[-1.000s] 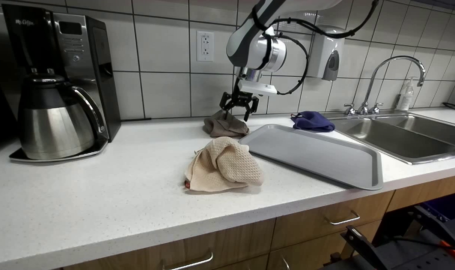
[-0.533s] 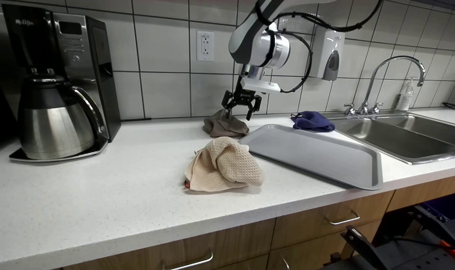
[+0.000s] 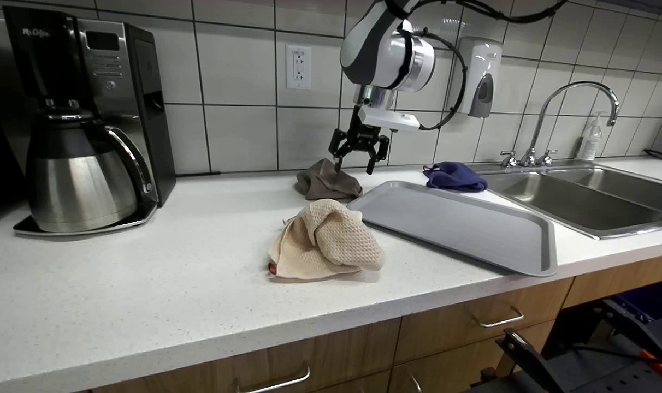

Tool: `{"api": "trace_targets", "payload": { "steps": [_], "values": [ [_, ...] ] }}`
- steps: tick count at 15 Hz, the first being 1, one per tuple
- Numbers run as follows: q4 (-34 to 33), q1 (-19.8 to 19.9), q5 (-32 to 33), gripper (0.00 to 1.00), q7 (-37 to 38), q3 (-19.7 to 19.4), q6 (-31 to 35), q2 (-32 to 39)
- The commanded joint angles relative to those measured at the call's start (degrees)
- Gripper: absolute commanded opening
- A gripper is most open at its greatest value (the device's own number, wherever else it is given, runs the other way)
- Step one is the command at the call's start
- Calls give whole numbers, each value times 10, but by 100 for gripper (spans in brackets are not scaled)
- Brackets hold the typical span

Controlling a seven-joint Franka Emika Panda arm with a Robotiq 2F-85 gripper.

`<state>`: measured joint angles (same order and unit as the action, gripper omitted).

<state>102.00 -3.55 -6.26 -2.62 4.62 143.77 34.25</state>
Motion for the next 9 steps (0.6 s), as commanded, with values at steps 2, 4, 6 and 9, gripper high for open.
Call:
{"api": "trace_targets", "payload": {
  "steps": [2,4,6,9],
  "values": [
    [86,3,-1,100,9,3,14,-72],
    [112,3,-1,100,11,2,16,-94],
    [141,2,0,100,13,0,19,-117],
    [185,0,2,100,17,-1,24,-155]
  ]
}}
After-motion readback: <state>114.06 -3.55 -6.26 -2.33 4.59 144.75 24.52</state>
